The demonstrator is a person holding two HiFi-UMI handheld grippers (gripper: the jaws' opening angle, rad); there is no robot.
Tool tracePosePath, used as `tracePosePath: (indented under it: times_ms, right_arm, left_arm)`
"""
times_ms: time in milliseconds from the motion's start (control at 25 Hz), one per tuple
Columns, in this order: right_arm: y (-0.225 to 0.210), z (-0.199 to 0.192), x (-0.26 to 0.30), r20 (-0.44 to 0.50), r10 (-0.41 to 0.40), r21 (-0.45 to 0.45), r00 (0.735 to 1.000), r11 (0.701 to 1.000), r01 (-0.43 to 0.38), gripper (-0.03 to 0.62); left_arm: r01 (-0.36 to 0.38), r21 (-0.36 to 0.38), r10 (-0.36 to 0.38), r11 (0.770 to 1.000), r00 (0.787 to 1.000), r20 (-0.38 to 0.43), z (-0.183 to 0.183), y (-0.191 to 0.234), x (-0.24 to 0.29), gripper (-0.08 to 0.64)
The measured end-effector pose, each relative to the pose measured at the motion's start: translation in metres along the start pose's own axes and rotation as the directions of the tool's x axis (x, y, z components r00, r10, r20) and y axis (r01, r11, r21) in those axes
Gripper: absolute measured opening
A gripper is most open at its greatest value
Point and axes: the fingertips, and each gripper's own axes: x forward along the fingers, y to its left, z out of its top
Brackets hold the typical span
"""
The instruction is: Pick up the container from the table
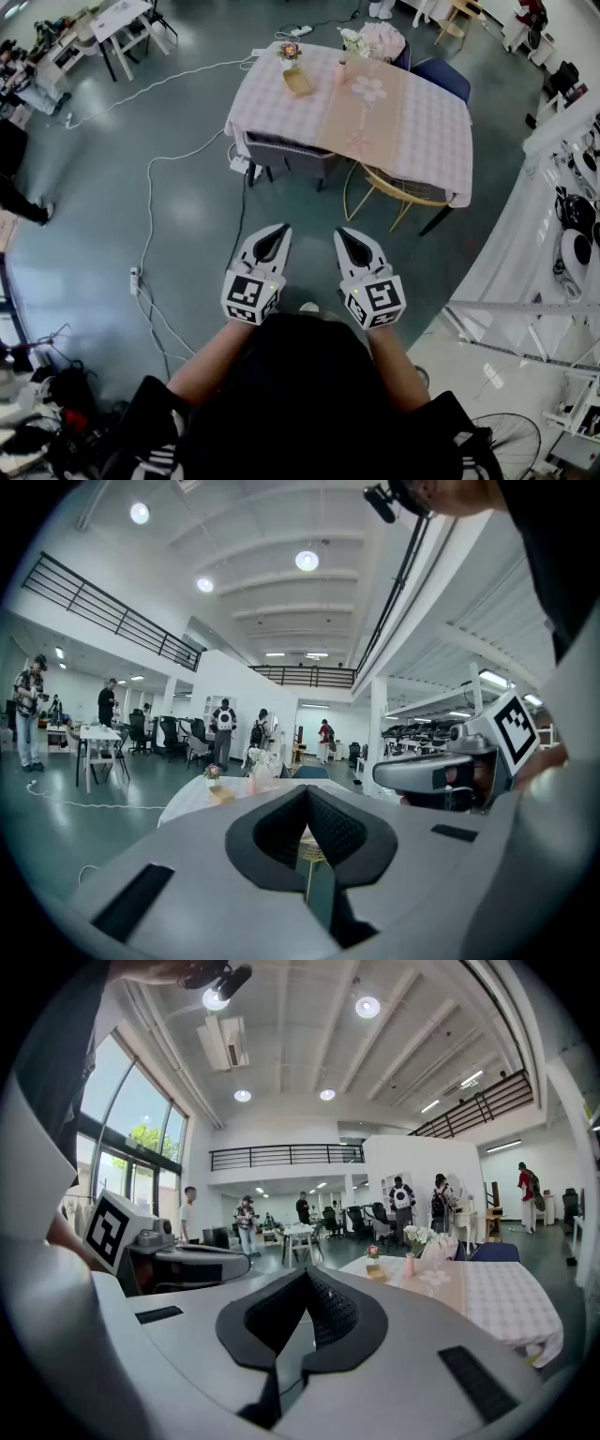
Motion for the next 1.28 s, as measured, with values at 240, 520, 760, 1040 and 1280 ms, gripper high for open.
tracePosePath:
  times_ms: [240,520,760,1040,1280]
  right_arm:
    - [-0.007,-0.001,-0.010,0.025,-0.045,0.035,0.999,0.998,0.044,-0.002]
    - [-0.025,-0.009,-0.023,0.039,-0.078,0.114,0.996,0.991,0.073,0.000]
    - [-0.011,-0.013,-0.024,0.037,0.047,0.092,0.998,0.994,-0.051,0.124]
    - [-0.012,-0.032,-0.019,-0.021,0.051,0.103,0.998,0.993,-0.049,0.133]
    - [-0.026,-0.048,0.003,-0.068,0.041,0.127,0.997,0.991,-0.033,0.133]
  left_arm:
    - [0.015,0.000,-0.015,1.000,1.000,0.013,-0.003,-0.006,-0.006,0.005]
    - [-0.002,-0.007,0.002,1.000,1.000,0.011,-0.009,-0.008,-0.009,0.006]
    - [-0.003,-0.023,0.004,1.000,0.999,0.040,-0.011,-0.006,-0.008,0.036]
    - [-0.009,-0.038,0.009,0.999,1.000,0.001,-0.027,0.005,-0.004,0.155]
    - [-0.001,-0.068,-0.003,0.998,0.998,-0.057,-0.050,0.021,0.017,0.155]
